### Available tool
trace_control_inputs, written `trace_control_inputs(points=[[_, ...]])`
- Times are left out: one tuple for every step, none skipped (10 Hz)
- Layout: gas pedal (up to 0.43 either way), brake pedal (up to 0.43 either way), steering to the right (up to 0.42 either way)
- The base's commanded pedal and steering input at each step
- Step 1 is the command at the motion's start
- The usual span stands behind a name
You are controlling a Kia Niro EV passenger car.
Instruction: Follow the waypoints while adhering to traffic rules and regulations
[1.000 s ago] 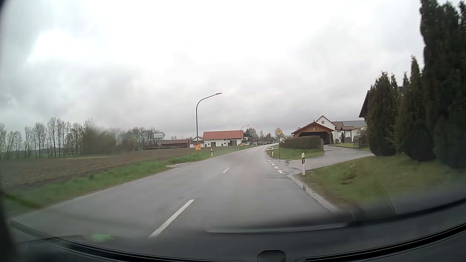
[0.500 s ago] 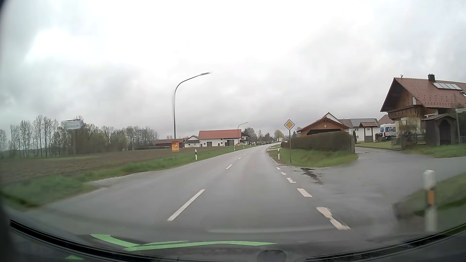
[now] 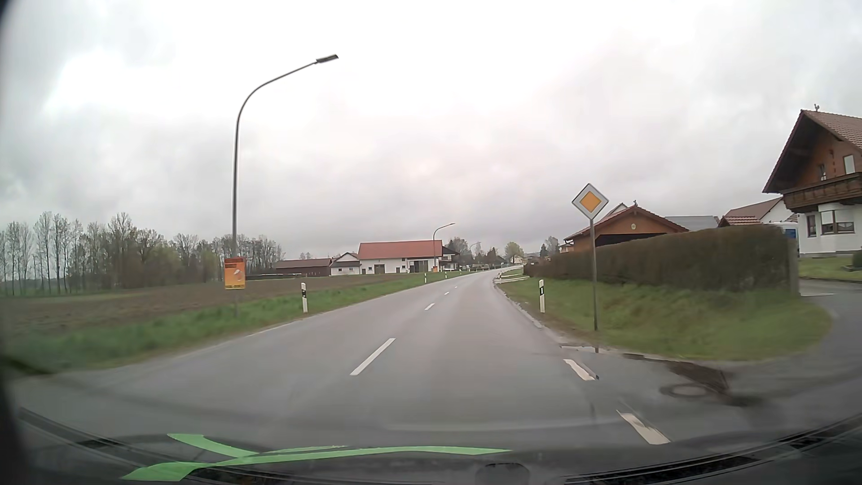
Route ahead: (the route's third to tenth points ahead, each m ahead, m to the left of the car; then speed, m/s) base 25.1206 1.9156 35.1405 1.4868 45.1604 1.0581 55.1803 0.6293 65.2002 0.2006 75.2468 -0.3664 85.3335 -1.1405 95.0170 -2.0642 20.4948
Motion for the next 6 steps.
trace_control_inputs(points=[[0.0, 0.0, 0.001], [0.0, 0.0, 0.0], [0.008, 0.0, 0.001], [0.039, 0.0, 0.001], [0.039, 0.0, 0.001], [0.047, 0.0, 0.001]])
